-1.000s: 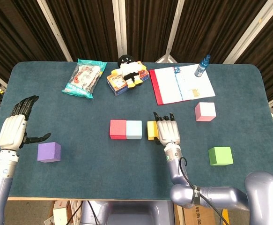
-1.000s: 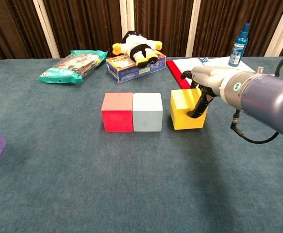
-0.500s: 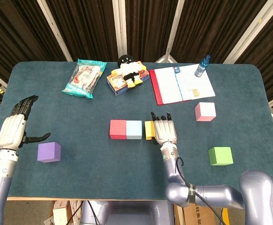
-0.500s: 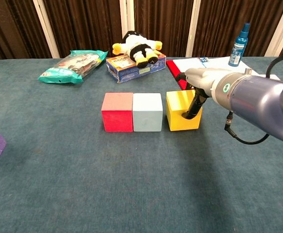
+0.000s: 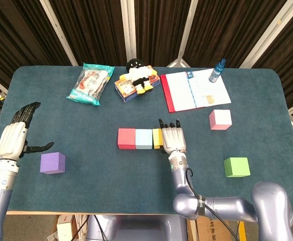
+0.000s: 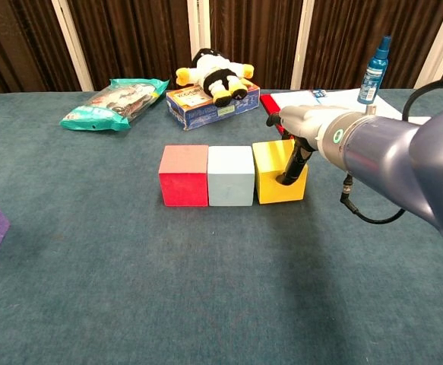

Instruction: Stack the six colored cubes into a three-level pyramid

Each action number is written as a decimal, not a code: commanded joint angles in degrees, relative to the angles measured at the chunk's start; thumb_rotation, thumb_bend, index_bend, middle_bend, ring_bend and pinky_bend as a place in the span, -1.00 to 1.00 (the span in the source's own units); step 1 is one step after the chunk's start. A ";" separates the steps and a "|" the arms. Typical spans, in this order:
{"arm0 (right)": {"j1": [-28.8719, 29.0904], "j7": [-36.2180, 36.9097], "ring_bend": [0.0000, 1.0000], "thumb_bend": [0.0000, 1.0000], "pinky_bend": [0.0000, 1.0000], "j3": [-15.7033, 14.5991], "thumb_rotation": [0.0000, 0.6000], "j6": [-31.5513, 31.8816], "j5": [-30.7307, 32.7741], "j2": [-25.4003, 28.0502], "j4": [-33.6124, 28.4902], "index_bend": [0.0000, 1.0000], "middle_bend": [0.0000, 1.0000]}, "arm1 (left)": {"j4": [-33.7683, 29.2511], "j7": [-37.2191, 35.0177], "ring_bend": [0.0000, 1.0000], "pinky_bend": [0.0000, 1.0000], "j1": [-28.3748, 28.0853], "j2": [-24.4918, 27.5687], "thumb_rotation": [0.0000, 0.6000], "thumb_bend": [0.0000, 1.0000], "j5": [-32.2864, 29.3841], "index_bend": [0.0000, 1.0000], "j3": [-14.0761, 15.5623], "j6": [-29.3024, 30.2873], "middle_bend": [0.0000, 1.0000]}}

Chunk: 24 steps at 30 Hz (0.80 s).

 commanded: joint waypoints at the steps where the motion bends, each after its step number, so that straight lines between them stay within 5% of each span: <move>1: 0.06 -0.17 -0.63 -0.32 -1.00 0.05 1.00 -0.05 0.25 -0.16 0.17 -1.00 -0.24 | 0.07 -0.10 -1.00 -1.00 0.00 0.02 1.00 -0.90 -0.11 -1.00 -0.02 -0.04 -0.92; 24: 0.69 -1.33 -0.63 -0.32 -1.00 0.54 1.00 0.10 1.08 -1.26 0.99 -1.00 -0.24 | 0.01 -0.08 -1.00 -1.00 -0.20 0.08 1.00 -0.90 -0.33 -1.00 0.23 -0.40 -0.92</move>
